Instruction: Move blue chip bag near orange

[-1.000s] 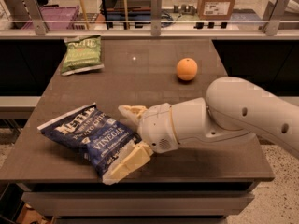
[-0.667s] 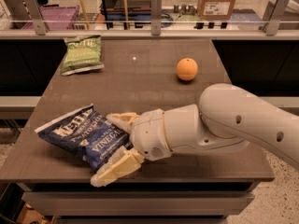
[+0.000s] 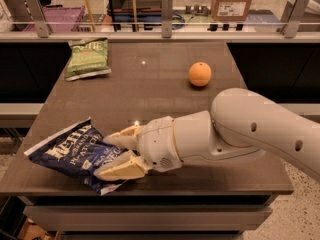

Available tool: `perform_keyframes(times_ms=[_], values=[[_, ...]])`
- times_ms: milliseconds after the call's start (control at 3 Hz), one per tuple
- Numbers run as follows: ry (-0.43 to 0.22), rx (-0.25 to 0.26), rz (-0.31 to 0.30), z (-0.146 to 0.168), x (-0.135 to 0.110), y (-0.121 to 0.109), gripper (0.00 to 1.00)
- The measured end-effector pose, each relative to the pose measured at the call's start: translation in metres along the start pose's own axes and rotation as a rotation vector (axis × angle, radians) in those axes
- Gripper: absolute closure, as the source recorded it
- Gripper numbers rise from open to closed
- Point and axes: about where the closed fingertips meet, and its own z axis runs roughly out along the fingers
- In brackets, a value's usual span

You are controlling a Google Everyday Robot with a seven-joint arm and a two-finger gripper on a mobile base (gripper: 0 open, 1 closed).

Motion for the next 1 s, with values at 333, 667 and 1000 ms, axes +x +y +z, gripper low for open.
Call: perform_keyframes(times_ms=[333,667,1000], values=[[0.002,-0.002,-0.005,0.0010,-0.0017,0.0015,0.88],[0.005,-0.003,-0.009,0.0020,-0.0032,0.0029,1.00],[0.005,-0.003,-0.009,0.0020,-0.0033,0.0029,1.00]])
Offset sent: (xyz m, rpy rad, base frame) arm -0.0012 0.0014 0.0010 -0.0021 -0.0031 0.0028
